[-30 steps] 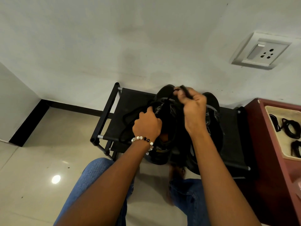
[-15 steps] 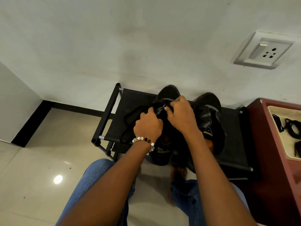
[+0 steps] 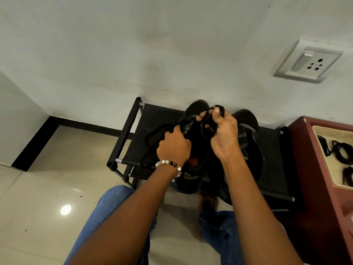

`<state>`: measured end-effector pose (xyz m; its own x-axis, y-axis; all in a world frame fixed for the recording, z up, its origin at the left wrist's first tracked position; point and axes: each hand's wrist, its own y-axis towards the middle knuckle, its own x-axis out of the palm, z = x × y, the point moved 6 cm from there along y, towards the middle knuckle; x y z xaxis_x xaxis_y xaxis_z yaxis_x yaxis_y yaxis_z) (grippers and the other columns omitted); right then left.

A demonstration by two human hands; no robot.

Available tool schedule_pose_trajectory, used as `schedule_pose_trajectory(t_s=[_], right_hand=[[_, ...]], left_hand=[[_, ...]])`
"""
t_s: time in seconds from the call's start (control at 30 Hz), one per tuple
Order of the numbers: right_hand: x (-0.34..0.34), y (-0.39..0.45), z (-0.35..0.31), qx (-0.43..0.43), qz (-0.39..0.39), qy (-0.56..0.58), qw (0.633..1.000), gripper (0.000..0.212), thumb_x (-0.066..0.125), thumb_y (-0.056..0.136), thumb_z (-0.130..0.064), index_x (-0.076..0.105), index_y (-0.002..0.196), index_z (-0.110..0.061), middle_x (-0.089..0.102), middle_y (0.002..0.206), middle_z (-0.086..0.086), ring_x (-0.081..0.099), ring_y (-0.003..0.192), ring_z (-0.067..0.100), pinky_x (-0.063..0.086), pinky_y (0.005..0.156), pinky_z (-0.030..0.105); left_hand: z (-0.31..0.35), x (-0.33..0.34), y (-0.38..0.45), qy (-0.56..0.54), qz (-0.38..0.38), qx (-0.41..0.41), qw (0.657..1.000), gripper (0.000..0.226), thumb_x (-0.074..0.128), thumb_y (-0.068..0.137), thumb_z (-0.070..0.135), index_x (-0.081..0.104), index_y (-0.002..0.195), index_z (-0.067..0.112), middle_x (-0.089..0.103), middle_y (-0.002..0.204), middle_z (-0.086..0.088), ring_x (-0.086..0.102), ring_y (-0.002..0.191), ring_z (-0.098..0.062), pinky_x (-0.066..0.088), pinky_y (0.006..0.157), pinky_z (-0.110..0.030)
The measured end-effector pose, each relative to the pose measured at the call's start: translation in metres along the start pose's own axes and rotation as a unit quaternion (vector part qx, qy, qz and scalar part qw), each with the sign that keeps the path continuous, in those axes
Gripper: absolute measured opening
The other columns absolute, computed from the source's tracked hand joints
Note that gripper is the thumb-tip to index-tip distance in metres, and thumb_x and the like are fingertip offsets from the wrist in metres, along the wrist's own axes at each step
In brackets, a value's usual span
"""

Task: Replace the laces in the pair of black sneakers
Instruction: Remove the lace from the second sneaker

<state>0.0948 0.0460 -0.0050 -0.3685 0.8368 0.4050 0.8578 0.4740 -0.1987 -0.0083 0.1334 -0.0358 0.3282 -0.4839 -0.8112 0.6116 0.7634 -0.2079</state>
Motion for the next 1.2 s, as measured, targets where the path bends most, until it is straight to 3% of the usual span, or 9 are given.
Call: schedule_pose_trajectory(t_s=[0.17, 0.37, 0.43, 0.53, 0.67, 0.87, 0.97, 1.07, 1.2], right_hand=[[-0.003, 0.009, 0.006, -0.091, 0.007, -0.317, 0.944, 0.009, 0.063, 0.094, -0.021, 0.070, 0.090, -0.018, 0.070, 0.082, -0.003, 0.066, 0.079, 0.009, 0.056, 0.076, 0.029], [-0.028, 0.015, -0.008, -0.053, 0.084, -0.248, 0.964, 0.010, 0.063, 0.094, -0.019, 0.072, 0.089, -0.015, 0.070, 0.084, -0.001, 0.064, 0.076, 0.008, 0.055, 0.075, 0.030], [-0.032, 0.015, -0.013, -0.050, 0.059, -0.353, 0.932, 0.011, 0.069, 0.090, -0.027, 0.071, 0.083, -0.019, 0.070, 0.082, 0.001, 0.067, 0.081, 0.016, 0.056, 0.078, 0.034], [-0.029, 0.014, -0.014, -0.028, -0.009, -0.543, 0.839, 0.036, 0.073, 0.085, -0.032, 0.054, 0.067, -0.007, 0.058, 0.066, 0.007, 0.059, 0.062, 0.024, 0.048, 0.056, 0.032], [-0.034, 0.016, -0.023, -0.019, 0.007, -0.666, 0.746, 0.044, 0.073, 0.085, -0.035, 0.042, 0.066, -0.010, 0.046, 0.069, 0.007, 0.042, 0.056, 0.019, 0.025, 0.046, 0.026], [-0.023, -0.001, -0.053, -0.095, 0.076, -0.716, 0.688, 0.038, 0.068, 0.089, -0.039, 0.059, 0.091, -0.002, 0.052, 0.115, 0.019, 0.053, 0.086, 0.030, 0.035, 0.069, 0.029], [-0.016, -0.008, -0.048, -0.116, 0.051, -0.702, 0.701, 0.041, 0.070, 0.087, -0.037, 0.058, 0.109, -0.005, 0.056, 0.113, 0.014, 0.059, 0.096, 0.031, 0.043, 0.075, 0.031], [-0.015, -0.005, -0.015, -0.022, -0.045, -0.649, 0.759, 0.041, 0.070, 0.084, -0.047, 0.063, 0.091, -0.008, 0.066, 0.086, 0.010, 0.064, 0.076, 0.028, 0.056, 0.072, 0.040], [-0.012, -0.009, 0.004, -0.004, -0.058, -0.666, 0.743, 0.039, 0.058, 0.089, -0.045, 0.044, 0.073, -0.012, 0.055, 0.079, 0.009, 0.056, 0.068, 0.029, 0.040, 0.053, 0.031]], left_hand=[[-0.001, 0.000, 0.001, 0.002, -0.003, -0.001, 1.000, 0.053, 0.044, 0.093, 0.020, 0.037, 0.145, 0.021, 0.053, 0.124, -0.016, 0.057, 0.104, -0.040, 0.042, 0.069, -0.036], [-0.003, 0.000, 0.001, 0.002, -0.020, -0.007, 1.000, 0.057, 0.047, 0.091, 0.023, 0.035, 0.147, 0.024, 0.052, 0.126, -0.015, 0.057, 0.105, -0.039, 0.050, 0.076, -0.040], [-0.004, -0.001, 0.001, 0.012, -0.030, -0.009, 0.999, 0.058, 0.051, 0.091, 0.026, 0.034, 0.146, 0.025, 0.052, 0.126, -0.014, 0.057, 0.107, -0.039, 0.051, 0.079, -0.042], [-0.004, -0.001, 0.007, 0.023, -0.076, -0.001, 0.997, 0.058, 0.056, 0.088, 0.033, 0.039, 0.143, 0.026, 0.055, 0.124, -0.013, 0.058, 0.105, -0.037, 0.052, 0.080, -0.041], [-0.002, -0.010, 0.014, -0.076, -0.123, -0.006, 0.990, 0.042, 0.063, 0.082, 0.054, 0.066, 0.107, 0.020, 0.067, 0.099, -0.005, 0.064, 0.090, -0.024, 0.055, 0.083, -0.041], [0.024, -0.049, 0.029, -0.173, 0.076, 0.115, 0.975, 0.022, 0.060, 0.094, 0.032, 0.074, 0.101, 0.017, 0.072, 0.093, 0.001, 0.066, 0.089, -0.015, 0.053, 0.087, -0.035], [0.035, -0.031, 0.044, -0.139, 0.050, 0.164, 0.975, 0.018, 0.063, 0.092, 0.024, 0.073, 0.106, 0.021, 0.072, 0.098, 0.003, 0.064, 0.090, -0.009, 0.053, 0.088, -0.032], [0.042, -0.013, 0.053, -0.055, 0.015, 0.196, 0.979, 0.020, 0.066, 0.090, 0.023, 0.073, 0.109, 0.022, 0.070, 0.105, 0.003, 0.061, 0.092, -0.008, 0.046, 0.081, -0.022], [0.044, -0.005, 0.058, 0.000, 0.025, 0.190, 0.981, 0.020, 0.069, 0.087, 0.023, 0.075, 0.106, 0.020, 0.068, 0.110, -0.002, 0.065, 0.097, -0.018, 0.048, 0.079, -0.025]])
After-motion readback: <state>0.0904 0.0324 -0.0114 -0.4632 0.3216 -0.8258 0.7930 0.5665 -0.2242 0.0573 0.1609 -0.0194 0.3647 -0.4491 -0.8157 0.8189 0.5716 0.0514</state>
